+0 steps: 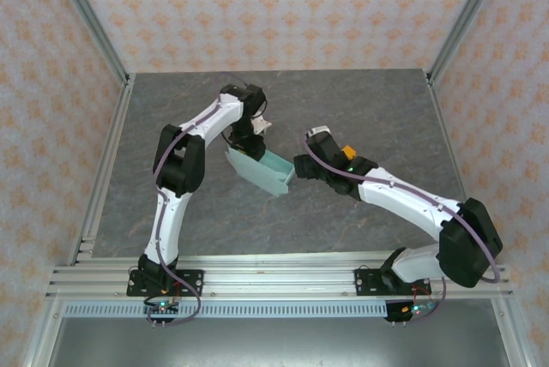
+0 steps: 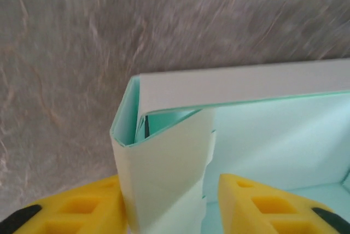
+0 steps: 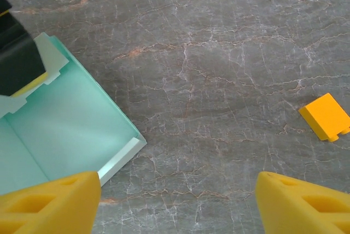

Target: Fold the paper box

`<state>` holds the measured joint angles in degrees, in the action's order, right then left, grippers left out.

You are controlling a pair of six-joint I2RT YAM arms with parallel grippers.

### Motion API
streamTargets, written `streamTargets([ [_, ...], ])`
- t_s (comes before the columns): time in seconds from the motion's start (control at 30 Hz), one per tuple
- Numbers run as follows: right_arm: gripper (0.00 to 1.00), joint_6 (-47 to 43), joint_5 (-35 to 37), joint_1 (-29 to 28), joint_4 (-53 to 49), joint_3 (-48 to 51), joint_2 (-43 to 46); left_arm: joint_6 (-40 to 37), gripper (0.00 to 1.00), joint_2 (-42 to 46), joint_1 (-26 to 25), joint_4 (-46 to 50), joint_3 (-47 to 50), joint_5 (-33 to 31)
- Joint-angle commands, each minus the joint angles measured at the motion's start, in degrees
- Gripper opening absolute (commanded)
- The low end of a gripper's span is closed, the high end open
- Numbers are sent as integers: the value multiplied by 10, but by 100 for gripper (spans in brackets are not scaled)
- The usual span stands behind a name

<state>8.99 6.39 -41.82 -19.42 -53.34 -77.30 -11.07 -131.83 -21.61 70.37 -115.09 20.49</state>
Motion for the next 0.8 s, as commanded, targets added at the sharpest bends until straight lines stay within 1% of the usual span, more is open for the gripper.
streamTargets([
  [0.0, 75, -6, 25, 2, -18, -21, -9, -17, 50, -4, 5, 42, -56, 22],
  [0.1, 75, -6, 23, 5, -17, -25, -16, -17, 55, 3, 7, 42, -92, 28],
  [0.2, 76, -1, 6, 18, -16, -35, -26, -8, 59, 21, 14, 28, -122, 23],
  [0.27, 75, 8, -20, 39, -15, -41, -32, 14, 60, 49, 24, -5, -128, 4],
  [0.33, 76, 14, -39, 59, -14, -49, -44, 51, 61, 87, 40, -51, -108, -17],
  [0.4, 76, 15, -42, 69, -30, -68, -68, 90, 60, 145, 59, -109, -50, -53],
  [0.43, 76, 13, -41, 73, -36, -77, -82, 110, 60, 183, 68, -144, -2, -75],
  [0.53, 75, 12, -40, 77, -45, -95, -115, 176, 59, 303, 95, -241, 164, -147],
  [0.63, 75, 12, -46, 78, -49, -113, -148, 234, 58, 413, 105, -313, 333, -204],
  [0.7, 75, 11, -59, 78, -51, -126, -170, 274, 58, 477, 105, -363, 443, -204],
  [0.77, 75, 11, -80, 78, -54, -140, -193, 314, 56, 532, 105, -409, 545, -186],
])
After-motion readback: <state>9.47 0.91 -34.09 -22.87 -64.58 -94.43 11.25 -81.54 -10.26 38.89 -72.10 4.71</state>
